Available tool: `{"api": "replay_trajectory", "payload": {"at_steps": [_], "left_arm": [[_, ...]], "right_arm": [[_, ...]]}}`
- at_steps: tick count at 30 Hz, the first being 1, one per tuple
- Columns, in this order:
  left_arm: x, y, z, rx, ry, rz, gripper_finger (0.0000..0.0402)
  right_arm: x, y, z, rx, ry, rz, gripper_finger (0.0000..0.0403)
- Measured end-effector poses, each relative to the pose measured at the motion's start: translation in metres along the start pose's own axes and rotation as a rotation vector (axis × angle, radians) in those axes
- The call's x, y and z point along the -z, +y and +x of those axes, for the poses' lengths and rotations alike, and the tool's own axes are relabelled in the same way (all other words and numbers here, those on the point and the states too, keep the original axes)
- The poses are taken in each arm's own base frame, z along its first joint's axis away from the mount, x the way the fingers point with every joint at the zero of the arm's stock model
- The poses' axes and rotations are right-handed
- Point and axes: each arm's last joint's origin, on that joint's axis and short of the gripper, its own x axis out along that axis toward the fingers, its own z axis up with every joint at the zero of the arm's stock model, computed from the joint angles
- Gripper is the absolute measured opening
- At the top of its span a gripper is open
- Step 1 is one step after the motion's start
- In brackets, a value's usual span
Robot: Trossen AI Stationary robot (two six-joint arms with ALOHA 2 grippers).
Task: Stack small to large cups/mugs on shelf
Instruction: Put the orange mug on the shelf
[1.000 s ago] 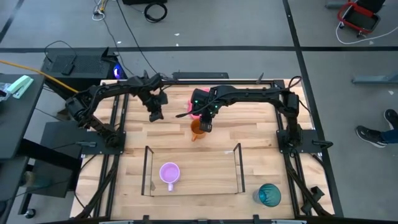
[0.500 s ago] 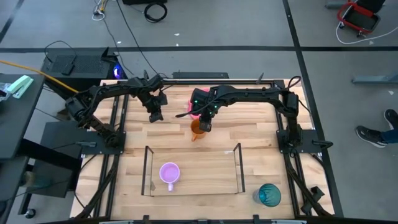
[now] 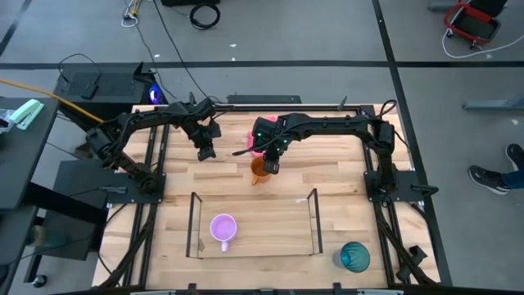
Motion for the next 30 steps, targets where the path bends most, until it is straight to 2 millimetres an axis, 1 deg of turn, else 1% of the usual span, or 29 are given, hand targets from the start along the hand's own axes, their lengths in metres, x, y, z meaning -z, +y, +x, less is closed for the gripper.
{"api": "replay_trajectory", "payload": {"at_steps": [5, 13, 16, 22, 30], "left_arm": [[0.000, 0.000, 0.000, -0.001, -0.003, 0.001, 0.0014], [-0.002, 0.001, 0.000, -0.008, -0.020, 0.007, 0.0024], [-0.002, 0.001, 0.000, -0.009, -0.022, 0.007, 0.0023], [-0.003, 0.001, 0.000, -0.009, -0.023, 0.007, 0.0017], [-0.003, 0.001, 0.000, -0.010, -0.026, 0.009, 0.0028]], "right_arm": [[0.000, 0.000, 0.000, 0.001, -0.002, -0.008, 0.0103], [-0.007, 0.001, -0.014, 0.026, -0.065, -0.021, 0.0103], [-0.003, 0.001, -0.012, 0.026, -0.027, -0.018, 0.0103], [-0.003, 0.001, -0.011, 0.026, -0.026, -0.024, 0.0112], [0.002, 0.001, 0.001, 0.026, -0.005, -0.027, 0.0131]]}}
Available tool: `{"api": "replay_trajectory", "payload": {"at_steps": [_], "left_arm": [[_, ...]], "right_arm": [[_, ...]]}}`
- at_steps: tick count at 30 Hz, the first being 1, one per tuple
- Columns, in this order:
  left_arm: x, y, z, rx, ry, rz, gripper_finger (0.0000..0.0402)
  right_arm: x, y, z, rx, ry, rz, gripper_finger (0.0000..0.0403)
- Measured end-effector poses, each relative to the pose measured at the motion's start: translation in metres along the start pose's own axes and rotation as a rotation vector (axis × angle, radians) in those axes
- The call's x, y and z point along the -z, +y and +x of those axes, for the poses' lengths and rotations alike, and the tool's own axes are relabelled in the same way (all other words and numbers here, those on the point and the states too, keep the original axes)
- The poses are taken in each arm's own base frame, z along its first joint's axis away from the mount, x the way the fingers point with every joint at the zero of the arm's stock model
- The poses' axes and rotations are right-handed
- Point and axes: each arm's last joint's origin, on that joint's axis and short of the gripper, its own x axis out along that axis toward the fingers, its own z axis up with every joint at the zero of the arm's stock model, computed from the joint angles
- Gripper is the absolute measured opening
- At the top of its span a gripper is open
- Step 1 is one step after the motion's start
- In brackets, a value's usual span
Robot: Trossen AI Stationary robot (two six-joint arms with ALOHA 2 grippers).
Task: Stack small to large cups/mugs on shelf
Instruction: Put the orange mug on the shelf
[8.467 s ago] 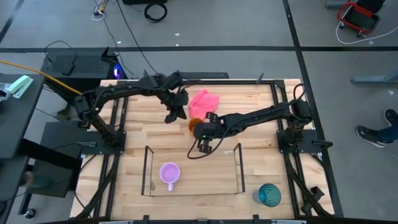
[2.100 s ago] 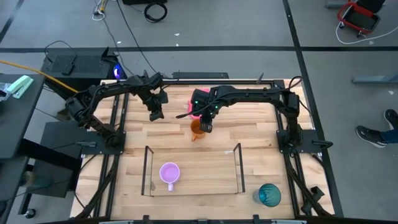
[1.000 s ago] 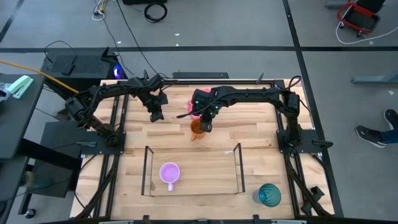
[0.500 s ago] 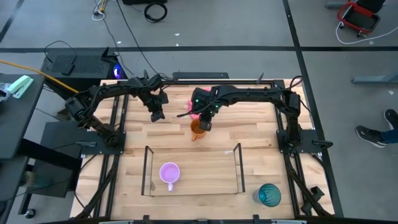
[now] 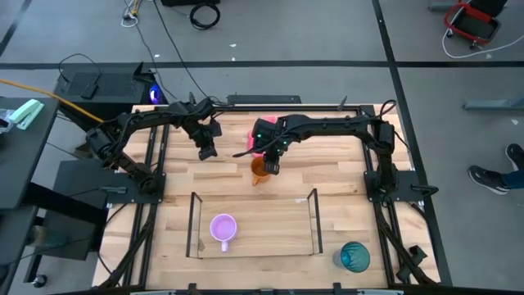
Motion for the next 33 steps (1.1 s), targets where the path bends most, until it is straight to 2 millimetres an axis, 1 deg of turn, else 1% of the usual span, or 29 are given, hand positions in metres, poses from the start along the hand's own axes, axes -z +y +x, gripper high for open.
{"api": "replay_trajectory", "payload": {"at_steps": [6, 13, 19, 24, 29, 33], "left_arm": [[-0.001, 0.000, 0.000, -0.004, -0.010, 0.007, 0.0027], [-0.001, 0.000, 0.000, -0.005, -0.013, 0.010, 0.0022], [-0.002, 0.001, 0.000, -0.007, -0.016, 0.012, 0.0029], [-0.002, 0.001, 0.000, -0.008, -0.021, 0.013, 0.0024], [-0.003, 0.001, 0.000, -0.010, -0.025, 0.015, 0.0016], [-0.003, 0.001, 0.000, -0.010, -0.024, 0.015, 0.0020]], "right_arm": [[0.004, 0.000, 0.005, 0.000, 0.013, 0.001, 0.0131], [0.003, 0.000, 0.005, 0.000, 0.001, 0.000, 0.0130], [0.003, -0.001, 0.005, 0.000, -0.001, 0.001, 0.0119], [0.001, -0.004, 0.005, 0.001, -0.015, 0.024, 0.0110], [0.001, -0.009, 0.014, 0.005, -0.002, 0.040, 0.0107], [0.000, -0.010, 0.016, 0.006, -0.006, 0.044, 0.0107]]}}
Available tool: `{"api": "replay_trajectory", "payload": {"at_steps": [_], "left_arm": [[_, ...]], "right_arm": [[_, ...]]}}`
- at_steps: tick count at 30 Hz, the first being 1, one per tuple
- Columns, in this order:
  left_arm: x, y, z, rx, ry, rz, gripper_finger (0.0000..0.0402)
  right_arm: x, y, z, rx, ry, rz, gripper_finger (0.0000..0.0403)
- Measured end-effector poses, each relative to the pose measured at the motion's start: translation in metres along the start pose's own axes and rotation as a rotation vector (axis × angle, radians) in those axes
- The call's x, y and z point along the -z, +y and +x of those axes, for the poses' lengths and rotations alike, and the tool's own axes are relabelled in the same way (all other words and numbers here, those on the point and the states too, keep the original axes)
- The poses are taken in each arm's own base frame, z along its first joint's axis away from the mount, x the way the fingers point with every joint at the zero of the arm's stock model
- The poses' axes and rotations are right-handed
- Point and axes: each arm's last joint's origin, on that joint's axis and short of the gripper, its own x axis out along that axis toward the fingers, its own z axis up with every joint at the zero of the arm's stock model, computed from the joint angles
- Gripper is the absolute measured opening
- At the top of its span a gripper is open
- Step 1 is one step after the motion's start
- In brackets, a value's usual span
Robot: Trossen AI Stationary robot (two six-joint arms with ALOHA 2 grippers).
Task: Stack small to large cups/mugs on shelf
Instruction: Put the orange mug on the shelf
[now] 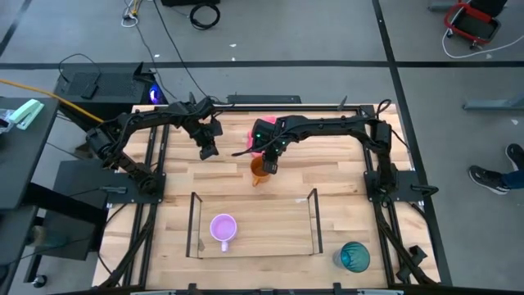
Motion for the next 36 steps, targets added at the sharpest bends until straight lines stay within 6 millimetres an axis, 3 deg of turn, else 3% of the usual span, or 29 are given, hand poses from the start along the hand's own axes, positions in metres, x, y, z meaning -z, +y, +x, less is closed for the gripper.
{"api": "replay_trajectory", "payload": {"at_steps": [7, 18, 26, 30, 36], "left_arm": [[0.000, 0.000, 0.000, -0.002, -0.004, 0.003, 0.0021], [-0.001, 0.000, 0.000, -0.002, -0.006, 0.004, 0.0019], [-0.001, 0.000, 0.000, -0.002, -0.006, 0.004, 0.0014], [-0.001, 0.000, 0.000, -0.003, -0.007, 0.004, 0.0011], [-0.002, 0.001, 0.000, -0.007, -0.017, 0.010, 0.0022]], "right_arm": [[0.000, -0.001, 0.002, 0.001, -0.002, 0.001, 0.0088], [-0.001, 0.000, 0.002, -0.002, -0.013, -0.008, 0.0015], [-0.003, 0.003, -0.001, -0.002, -0.019, -0.045, 0.0013], [-0.012, 0.010, -0.016, 0.004, -0.027, -0.086, 0.0013], [-0.025, 0.029, -0.058, -0.010, -0.008, -0.123, 0.0013]]}}
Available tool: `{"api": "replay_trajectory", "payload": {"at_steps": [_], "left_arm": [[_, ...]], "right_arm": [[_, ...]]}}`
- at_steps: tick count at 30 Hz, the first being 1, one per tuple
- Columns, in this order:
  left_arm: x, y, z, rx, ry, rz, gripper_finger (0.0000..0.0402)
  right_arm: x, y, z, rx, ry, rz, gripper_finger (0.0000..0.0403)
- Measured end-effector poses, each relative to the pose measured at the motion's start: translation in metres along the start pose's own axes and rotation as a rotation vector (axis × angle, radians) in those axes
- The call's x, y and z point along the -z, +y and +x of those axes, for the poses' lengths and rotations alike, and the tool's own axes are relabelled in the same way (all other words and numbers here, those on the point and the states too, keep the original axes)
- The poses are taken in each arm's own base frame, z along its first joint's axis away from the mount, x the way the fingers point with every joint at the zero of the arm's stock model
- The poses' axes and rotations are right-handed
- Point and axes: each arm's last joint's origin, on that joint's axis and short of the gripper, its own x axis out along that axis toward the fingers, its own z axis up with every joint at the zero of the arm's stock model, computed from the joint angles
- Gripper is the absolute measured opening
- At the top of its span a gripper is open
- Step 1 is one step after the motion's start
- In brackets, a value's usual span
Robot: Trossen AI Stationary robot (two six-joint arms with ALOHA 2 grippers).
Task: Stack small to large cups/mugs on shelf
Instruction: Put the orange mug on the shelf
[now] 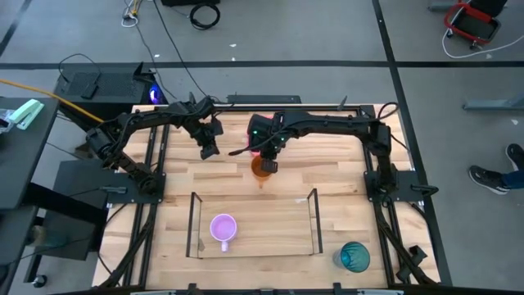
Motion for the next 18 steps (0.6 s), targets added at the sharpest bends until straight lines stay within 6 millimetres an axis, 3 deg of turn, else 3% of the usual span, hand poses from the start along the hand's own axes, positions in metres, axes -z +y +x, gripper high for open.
{"api": "replay_trajectory", "payload": {"at_steps": [5, 10, 18], "left_arm": [[-0.001, 0.000, 0.000, -0.004, -0.010, -0.004, 0.0021], [-0.001, 0.000, 0.000, -0.004, -0.010, -0.014, 0.0011], [-0.001, 0.001, 0.000, -0.005, -0.014, -0.016, 0.0023]], "right_arm": [[-0.013, 0.020, -0.049, 0.015, -0.043, -0.018, 0.0013], [-0.019, 0.046, -0.086, -0.013, -0.102, 0.001, 0.0013], [-0.010, 0.103, -0.099, -0.076, -0.070, -0.031, 0.0013]]}}
